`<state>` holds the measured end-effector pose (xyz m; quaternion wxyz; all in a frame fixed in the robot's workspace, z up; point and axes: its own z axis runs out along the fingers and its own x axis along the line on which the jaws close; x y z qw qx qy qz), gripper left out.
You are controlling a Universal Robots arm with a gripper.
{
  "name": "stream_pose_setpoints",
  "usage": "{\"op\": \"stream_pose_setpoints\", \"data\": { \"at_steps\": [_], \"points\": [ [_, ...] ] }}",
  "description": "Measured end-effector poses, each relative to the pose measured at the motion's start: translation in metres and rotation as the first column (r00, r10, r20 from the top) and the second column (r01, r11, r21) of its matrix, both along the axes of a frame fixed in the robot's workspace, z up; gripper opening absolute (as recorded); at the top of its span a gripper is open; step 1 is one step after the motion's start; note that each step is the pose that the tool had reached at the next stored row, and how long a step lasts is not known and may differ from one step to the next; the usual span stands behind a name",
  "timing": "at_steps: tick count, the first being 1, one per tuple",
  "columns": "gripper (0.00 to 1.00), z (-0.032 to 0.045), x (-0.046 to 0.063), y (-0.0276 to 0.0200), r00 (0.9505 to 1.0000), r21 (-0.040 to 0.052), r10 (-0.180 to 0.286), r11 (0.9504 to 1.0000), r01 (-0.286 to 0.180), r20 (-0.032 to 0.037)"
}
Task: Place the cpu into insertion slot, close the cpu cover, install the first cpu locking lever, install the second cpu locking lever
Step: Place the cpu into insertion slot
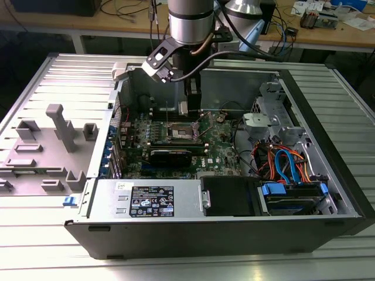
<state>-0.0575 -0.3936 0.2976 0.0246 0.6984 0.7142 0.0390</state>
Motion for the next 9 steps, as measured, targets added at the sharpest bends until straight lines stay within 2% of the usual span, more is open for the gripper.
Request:
{"op": "stream_pose_setpoints", "data": {
  "at_steps": [4,9],
  "points": [
    [0.54,-0.0075,-0.001,0.0007,1.0000,0.0000,0.000,1.0000,0.000,0.0001],
    [0.54,-0.0172,-0.009,0.0047,1.0000,0.0000,0.000,1.0000,0.000,0.0001]
  ]
}}
